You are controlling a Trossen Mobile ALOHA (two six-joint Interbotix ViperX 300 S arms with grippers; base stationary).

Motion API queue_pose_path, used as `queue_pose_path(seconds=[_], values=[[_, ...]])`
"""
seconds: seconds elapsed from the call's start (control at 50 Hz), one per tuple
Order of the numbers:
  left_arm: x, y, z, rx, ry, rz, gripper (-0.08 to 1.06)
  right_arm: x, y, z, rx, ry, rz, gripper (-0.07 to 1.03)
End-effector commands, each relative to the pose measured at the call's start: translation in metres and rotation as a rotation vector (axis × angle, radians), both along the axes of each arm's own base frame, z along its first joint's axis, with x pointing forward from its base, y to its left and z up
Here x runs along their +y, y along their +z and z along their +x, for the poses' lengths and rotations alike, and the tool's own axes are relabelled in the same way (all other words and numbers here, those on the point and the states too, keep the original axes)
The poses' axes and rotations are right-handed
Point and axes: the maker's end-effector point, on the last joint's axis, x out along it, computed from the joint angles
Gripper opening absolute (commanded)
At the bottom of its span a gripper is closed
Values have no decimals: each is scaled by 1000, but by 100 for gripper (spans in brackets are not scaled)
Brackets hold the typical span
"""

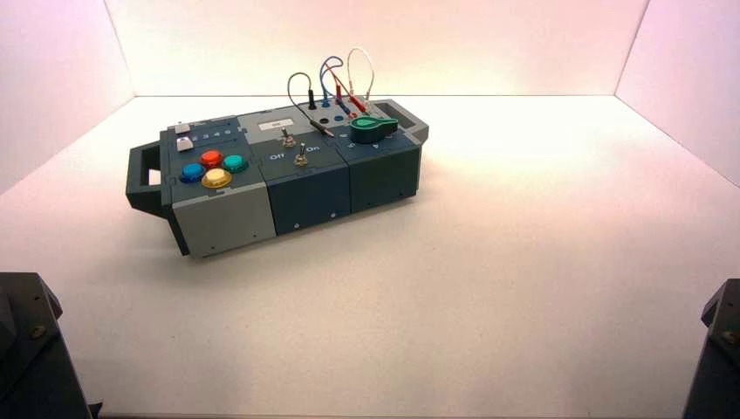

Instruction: Open right gripper.

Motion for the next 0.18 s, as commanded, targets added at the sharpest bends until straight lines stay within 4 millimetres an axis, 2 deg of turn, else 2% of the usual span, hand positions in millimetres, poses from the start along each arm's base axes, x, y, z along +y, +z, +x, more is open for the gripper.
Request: queue_pose_path(seconds=[0.02,0.18], values=[[1,11,4,-26,3,2,-3,3,11,3,-28,8,9,99],[0,10,3,-22,2,2,-3,3,10,2,-25,11,8,99]])
